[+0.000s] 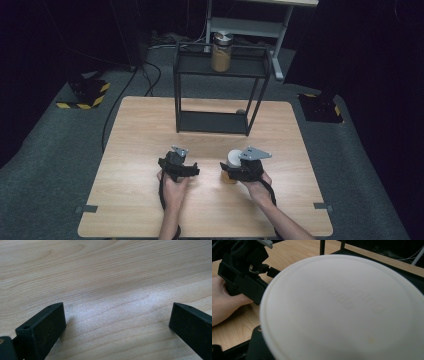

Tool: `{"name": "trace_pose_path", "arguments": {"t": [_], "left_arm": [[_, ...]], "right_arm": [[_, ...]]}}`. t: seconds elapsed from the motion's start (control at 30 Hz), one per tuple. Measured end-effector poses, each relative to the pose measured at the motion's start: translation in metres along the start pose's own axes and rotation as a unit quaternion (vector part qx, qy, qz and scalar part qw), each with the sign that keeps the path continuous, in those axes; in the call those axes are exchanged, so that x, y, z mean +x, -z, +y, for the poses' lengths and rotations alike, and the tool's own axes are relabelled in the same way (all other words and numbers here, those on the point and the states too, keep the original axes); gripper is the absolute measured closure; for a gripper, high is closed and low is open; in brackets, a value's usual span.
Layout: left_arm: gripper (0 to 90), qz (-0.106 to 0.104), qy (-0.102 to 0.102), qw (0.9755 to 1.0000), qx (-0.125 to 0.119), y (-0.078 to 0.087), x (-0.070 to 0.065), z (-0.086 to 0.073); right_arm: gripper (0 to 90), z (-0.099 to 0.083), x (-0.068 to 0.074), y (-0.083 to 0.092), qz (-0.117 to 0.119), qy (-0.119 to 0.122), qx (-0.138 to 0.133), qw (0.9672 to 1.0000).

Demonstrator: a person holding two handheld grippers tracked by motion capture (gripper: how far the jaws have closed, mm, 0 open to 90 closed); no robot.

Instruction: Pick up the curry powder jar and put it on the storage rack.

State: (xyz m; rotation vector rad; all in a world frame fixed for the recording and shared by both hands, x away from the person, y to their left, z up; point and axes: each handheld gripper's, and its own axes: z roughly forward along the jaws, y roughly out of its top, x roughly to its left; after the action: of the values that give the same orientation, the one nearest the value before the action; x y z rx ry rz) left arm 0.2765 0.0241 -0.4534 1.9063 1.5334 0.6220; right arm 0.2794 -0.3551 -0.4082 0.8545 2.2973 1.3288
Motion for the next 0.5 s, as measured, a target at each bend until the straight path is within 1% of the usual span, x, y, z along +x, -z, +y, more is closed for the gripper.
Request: {"name": "trace_pose_path", "arguments": {"t": [0.07,0.1,0.2,0.27,0.3,0.33,0.37,0.43,0.47,0.5], "left_arm": [[0.7,0.0,0.0,1.0,0.0,0.0,0.0,0.0],[0.7,0.0,0.0,1.0,0.0,0.0,0.0,0.0],[0.8,0.0,0.0,1.0,0.0,0.0,0.0,0.0],[0.7,0.0,0.0,1.0,0.0,0.0,0.0,0.0],[0.7,0.0,0.0,1.0,0.0,0.0,0.0,0.0],[0.8,0.0,0.0,1.0,0.0,0.0,0.0,0.0],[0.7,0.0,0.0,1.0,0.0,0.0,0.0,0.0],[0.8,0.0,0.0,1.0,0.0,0.0,0.0,0.0],[0.7,0.0,0.0,1.0,0.0,0.0,0.0,0.0],[0.8,0.0,0.0,1.0,0.0,0.0,0.0,0.0]], "right_arm": [[35.3,0.006,-0.003,0.003,-0.002,0.005,-0.001,1.0],[35.3,0.006,-0.003,0.003,-0.002,0.005,-0.001,1.0],[35.4,0.015,-0.009,0.009,-0.004,0.011,-0.004,0.9999],[35.4,0.022,-0.011,0.013,-0.007,0.022,-0.004,0.9997],[35.4,0.022,-0.011,0.013,-0.007,0.022,-0.004,0.9997],[35.4,0.026,-0.012,0.016,-0.009,0.029,-0.003,0.9995],[35.4,0.032,-0.017,0.02,-0.009,0.029,-0.005,0.9995],[35.4,0.035,-0.019,0.022,-0.008,0.028,-0.006,0.9996],[35.4,0.044,-0.025,0.028,-0.007,0.028,-0.01,0.9995],[35.4,0.044,-0.025,0.028,-0.007,0.028,-0.01,0.9995]]}}
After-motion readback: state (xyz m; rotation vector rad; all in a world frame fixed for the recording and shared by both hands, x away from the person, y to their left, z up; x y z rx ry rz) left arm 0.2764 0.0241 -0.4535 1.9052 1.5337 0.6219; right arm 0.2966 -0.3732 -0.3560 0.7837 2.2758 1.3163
